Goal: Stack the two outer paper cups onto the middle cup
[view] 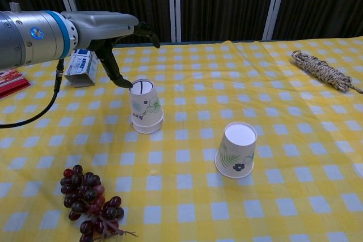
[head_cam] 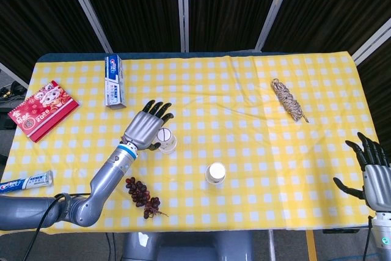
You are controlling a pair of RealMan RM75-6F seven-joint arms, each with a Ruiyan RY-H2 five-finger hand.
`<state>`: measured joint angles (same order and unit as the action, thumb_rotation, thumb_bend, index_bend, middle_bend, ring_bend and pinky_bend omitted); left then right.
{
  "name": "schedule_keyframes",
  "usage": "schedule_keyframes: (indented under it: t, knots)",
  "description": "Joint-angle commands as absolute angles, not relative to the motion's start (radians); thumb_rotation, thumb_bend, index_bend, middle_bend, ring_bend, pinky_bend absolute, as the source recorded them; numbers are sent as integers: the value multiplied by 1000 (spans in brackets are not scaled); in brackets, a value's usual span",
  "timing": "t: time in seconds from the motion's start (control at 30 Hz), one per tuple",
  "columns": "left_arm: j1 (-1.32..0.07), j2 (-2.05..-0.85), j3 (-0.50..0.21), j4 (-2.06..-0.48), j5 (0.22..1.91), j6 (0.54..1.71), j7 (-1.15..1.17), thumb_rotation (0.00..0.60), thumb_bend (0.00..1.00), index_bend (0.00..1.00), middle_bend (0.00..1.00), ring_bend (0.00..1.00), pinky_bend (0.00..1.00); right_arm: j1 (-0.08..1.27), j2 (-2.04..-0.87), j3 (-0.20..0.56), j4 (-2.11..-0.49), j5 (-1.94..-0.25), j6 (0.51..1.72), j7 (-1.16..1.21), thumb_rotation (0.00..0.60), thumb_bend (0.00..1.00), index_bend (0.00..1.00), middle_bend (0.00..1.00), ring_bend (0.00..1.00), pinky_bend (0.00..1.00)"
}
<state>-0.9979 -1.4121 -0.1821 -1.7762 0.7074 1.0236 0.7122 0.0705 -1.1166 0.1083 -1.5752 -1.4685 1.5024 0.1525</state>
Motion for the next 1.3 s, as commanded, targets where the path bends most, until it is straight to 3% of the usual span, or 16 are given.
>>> schedule_keyframes:
  t: [0.03, 0.3, 0.63, 0.9, 1.03, 1.3]
  knots:
    - [-995, -1406, -179, -1782, 713, 1028, 705, 600, 201, 118, 0, 0, 0, 71, -1117, 108, -1575, -1468, 1502, 152, 600, 60, 193, 0, 0, 0]
    - [-930, -1353, -156, -1838, 816, 1098, 631, 600, 201, 110, 0, 0, 0, 73, -1115, 106, -1577, -1460, 1489, 140, 600, 60, 193, 0, 0, 0]
    - [-649, -1239, 20, -1895, 1157, 1378, 445, 600, 201, 54, 0, 0, 0, 72, -1123, 99, -1586, -1476, 1497, 105, 600, 61, 193, 0, 0, 0]
    - [-416, -1210, 164, -1801, 1367, 1592, 316, 600, 192, 3, 0, 0, 0, 79, -1141, 88, -1591, -1496, 1495, 56, 600, 60, 193, 0, 0, 0]
    - [-307, -1196, 223, -1726, 1424, 1678, 237, 600, 128, 0, 0, 0, 0, 89, -1152, 82, -1607, -1517, 1488, 34, 600, 56, 193, 0, 0, 0]
    - [-192, -1183, 237, -1637, 1486, 1751, 139, 600, 118, 0, 0, 0, 0, 170, -1154, 103, -1739, -1569, 1422, -85, 600, 41, 204, 0, 0, 0]
